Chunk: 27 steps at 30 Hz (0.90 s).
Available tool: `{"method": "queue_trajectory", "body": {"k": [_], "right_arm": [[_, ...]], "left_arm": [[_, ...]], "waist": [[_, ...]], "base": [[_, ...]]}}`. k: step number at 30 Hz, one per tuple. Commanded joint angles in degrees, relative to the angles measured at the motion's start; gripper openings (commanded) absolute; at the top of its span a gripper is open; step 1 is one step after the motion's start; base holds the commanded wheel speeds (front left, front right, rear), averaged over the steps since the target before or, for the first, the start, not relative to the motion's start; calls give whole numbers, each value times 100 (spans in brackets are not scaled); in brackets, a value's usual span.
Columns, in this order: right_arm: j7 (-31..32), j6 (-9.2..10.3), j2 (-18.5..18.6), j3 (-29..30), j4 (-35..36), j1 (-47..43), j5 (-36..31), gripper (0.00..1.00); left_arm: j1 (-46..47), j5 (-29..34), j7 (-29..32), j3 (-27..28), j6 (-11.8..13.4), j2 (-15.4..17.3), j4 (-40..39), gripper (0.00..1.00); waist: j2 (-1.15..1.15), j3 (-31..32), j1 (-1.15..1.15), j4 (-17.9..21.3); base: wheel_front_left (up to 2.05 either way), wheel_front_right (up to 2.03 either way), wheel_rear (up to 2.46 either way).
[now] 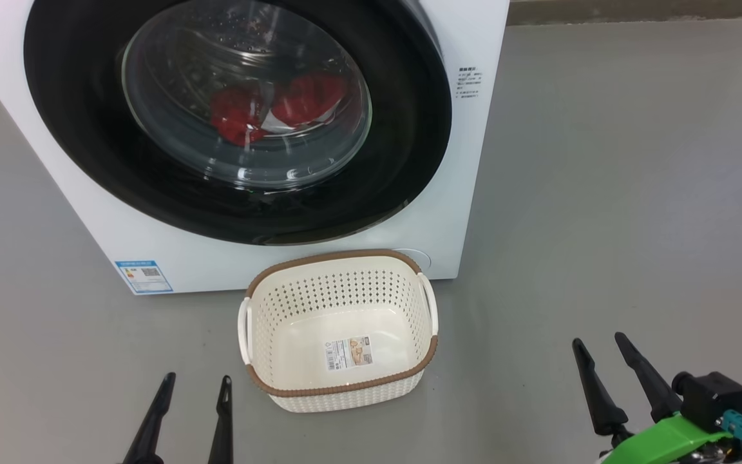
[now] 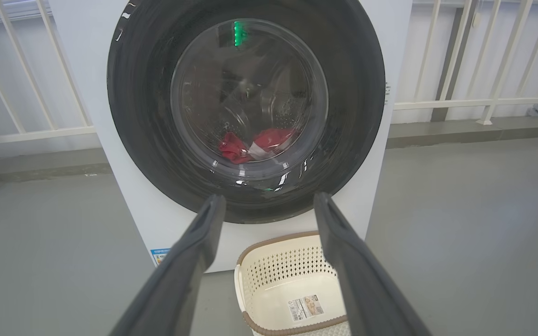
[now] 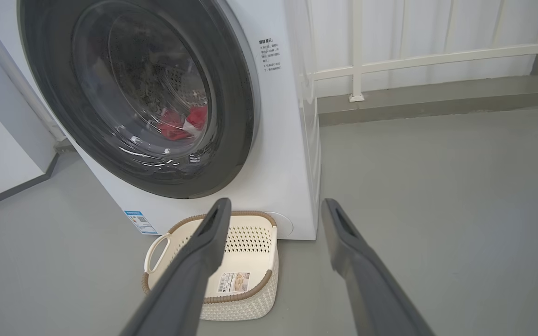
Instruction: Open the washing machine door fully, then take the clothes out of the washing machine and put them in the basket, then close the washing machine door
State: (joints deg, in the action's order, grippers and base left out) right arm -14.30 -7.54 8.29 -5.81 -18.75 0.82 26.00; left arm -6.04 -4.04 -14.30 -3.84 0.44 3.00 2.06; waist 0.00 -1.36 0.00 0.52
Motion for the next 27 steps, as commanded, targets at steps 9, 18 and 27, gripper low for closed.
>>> {"method": "queue_trajectory", "body": {"k": [9,18,27], "right_arm": [[-70,5,-23,46,46,-126,-152,100],[-70,5,-70,84,39,-127,-173,100],[-70,5,-78,-48,116,-40,29,0]], "left_arm": [[45,-223,-70,356,-197,1,23,100],[61,-284,-70,416,-288,-10,99,100],[88,-337,-70,327,-268,-12,87,100]], "waist": [[0,-6,0,12],[0,4,0,34],[0,-27,0,-6]], "base": [[0,0,0],[0,0,0],[0,0,0]]}}
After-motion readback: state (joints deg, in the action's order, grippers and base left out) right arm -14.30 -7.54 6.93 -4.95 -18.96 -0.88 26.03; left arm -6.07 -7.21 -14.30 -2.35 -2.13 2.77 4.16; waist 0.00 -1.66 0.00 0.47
